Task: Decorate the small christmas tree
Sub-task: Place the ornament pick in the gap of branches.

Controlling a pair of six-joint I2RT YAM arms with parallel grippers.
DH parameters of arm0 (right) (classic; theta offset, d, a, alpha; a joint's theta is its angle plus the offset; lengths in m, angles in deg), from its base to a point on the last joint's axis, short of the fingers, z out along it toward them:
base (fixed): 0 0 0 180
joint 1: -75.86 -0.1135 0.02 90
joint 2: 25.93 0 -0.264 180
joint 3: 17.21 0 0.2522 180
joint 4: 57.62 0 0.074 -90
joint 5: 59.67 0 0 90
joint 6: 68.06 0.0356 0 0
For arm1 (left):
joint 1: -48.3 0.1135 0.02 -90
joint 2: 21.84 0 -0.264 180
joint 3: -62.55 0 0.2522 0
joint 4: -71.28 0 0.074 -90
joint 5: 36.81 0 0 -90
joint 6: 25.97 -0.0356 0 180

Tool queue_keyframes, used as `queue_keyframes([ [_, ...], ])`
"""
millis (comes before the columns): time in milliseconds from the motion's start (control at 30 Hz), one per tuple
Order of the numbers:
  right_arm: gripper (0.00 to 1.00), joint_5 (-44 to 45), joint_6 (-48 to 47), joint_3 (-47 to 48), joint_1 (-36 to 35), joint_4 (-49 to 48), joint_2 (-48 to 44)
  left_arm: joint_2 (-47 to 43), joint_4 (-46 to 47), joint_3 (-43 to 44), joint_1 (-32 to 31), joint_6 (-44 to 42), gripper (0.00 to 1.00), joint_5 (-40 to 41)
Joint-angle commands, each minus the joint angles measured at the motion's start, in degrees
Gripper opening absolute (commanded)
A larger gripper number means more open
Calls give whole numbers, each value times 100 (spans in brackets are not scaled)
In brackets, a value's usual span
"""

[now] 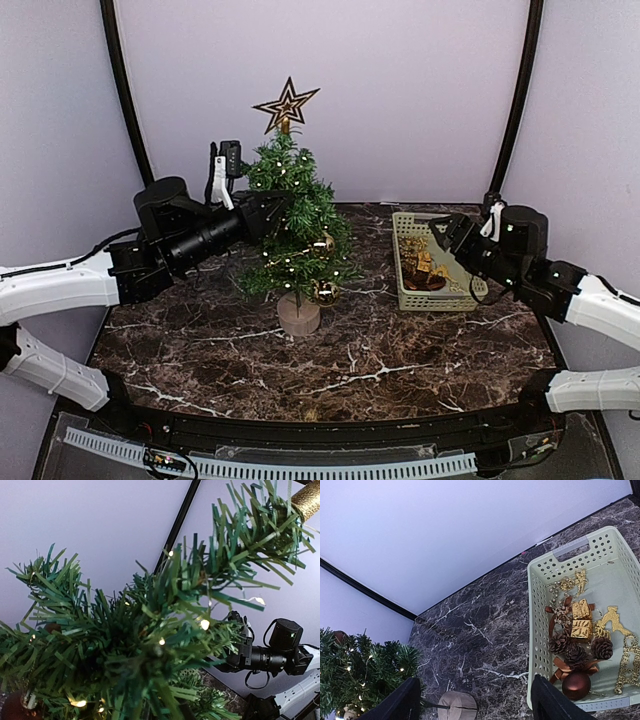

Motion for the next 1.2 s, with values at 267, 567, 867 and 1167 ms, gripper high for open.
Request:
queue_keyframes([
  [267, 76, 35, 74, -73, 35, -170, -121, -295, -257, -340, -25, 455, 29, 160],
  [567, 76, -30, 96, -64, 39, -243, -52, -552, -822, -118, -23, 298, 44, 80],
  [867, 77, -4, 55, -39, 38, -201, -97, -777, -1176, 72, -18, 223, 58, -41],
  [1167, 80, 230, -788, 696, 45, 709, 16, -1007, -2807, 1146, 2, -11, 66, -379],
])
